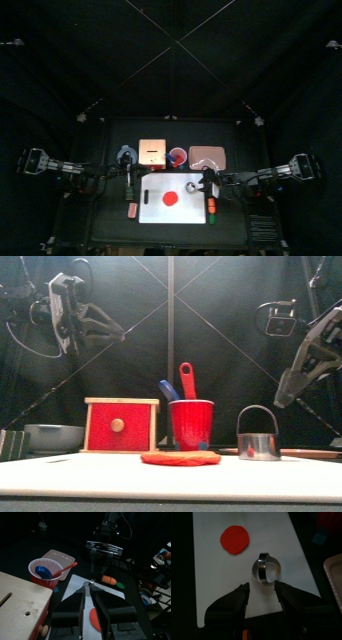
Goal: Get the cutter from the drawer then cut the dough then place the extra dough in the bowl
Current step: Cut the dough
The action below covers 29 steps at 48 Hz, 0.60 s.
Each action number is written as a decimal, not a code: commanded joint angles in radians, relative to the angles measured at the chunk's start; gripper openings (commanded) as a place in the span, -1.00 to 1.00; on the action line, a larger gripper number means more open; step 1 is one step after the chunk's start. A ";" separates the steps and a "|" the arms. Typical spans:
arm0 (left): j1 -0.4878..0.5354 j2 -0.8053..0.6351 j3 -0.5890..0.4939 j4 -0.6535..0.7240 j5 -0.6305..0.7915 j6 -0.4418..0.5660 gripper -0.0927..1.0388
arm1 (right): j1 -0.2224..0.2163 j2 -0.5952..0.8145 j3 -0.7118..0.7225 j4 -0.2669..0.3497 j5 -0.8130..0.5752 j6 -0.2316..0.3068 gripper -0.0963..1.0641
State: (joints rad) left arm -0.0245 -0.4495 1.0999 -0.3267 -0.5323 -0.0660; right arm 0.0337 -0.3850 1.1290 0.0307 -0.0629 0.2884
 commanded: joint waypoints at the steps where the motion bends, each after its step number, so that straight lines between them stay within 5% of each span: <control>1: -0.003 0.000 -0.026 0.000 -0.009 0.002 0.20 | -0.002 0.031 -0.031 0.005 -0.014 0.002 0.56; 21: -0.003 0.000 -0.023 0.000 -0.009 0.002 0.20 | -0.002 0.124 -0.075 0.000 -0.015 0.002 0.54; 29: -0.003 0.002 -0.020 0.000 -0.009 0.002 0.20 | -0.008 0.129 -0.077 0.000 -0.015 0.002 0.38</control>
State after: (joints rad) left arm -0.0261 -0.4449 1.0999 -0.3267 -0.5338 -0.0660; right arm 0.0322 -0.2439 1.0707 0.0307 -0.0706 0.2884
